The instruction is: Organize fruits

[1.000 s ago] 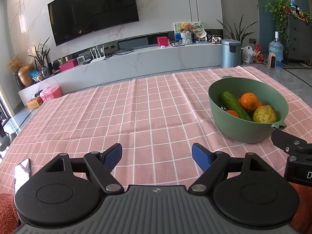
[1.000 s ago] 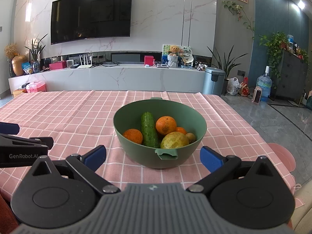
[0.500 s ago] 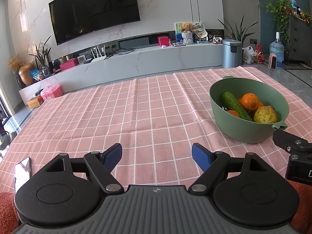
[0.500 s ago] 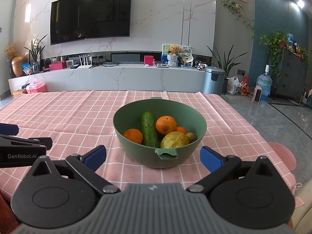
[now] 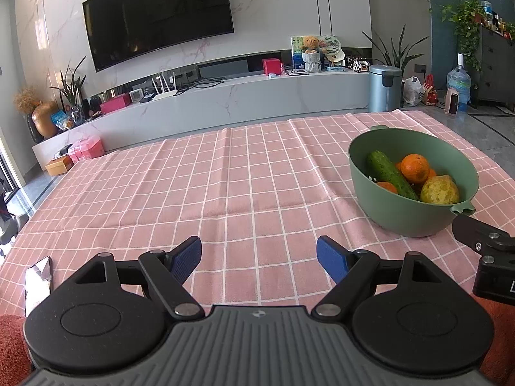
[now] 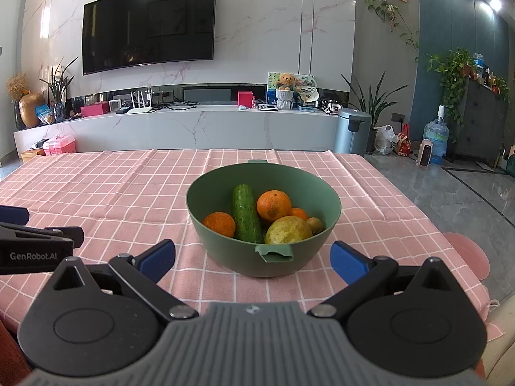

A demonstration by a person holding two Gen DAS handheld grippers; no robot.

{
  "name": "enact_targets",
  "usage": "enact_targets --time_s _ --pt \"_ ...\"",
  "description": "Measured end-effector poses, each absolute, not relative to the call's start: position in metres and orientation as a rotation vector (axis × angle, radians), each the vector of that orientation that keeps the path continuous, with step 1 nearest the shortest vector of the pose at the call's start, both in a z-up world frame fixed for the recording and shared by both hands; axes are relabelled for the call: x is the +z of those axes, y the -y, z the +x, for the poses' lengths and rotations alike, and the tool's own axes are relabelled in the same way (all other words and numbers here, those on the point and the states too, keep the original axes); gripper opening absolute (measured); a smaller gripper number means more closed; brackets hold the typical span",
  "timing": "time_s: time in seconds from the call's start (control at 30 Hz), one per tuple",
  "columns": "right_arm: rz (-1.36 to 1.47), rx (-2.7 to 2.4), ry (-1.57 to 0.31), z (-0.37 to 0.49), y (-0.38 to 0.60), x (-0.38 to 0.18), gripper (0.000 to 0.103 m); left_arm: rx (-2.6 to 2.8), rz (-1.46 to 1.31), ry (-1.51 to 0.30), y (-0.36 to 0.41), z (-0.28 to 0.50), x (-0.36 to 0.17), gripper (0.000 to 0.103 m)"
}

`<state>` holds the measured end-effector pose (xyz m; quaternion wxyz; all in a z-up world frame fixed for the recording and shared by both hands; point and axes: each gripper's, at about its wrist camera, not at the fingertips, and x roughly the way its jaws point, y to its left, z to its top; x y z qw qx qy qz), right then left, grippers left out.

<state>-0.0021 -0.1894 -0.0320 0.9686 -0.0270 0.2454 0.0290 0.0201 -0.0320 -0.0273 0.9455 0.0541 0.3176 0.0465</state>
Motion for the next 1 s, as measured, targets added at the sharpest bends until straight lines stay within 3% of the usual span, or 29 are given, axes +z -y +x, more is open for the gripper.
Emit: enact_targets --time_s 1.0 --pt "-0.054 0.061 -0.516 -0.0002 0.1892 -0.0347 0.098 0.076 0.066 -0.648 0.0278 0.0184 -0.0189 0.093"
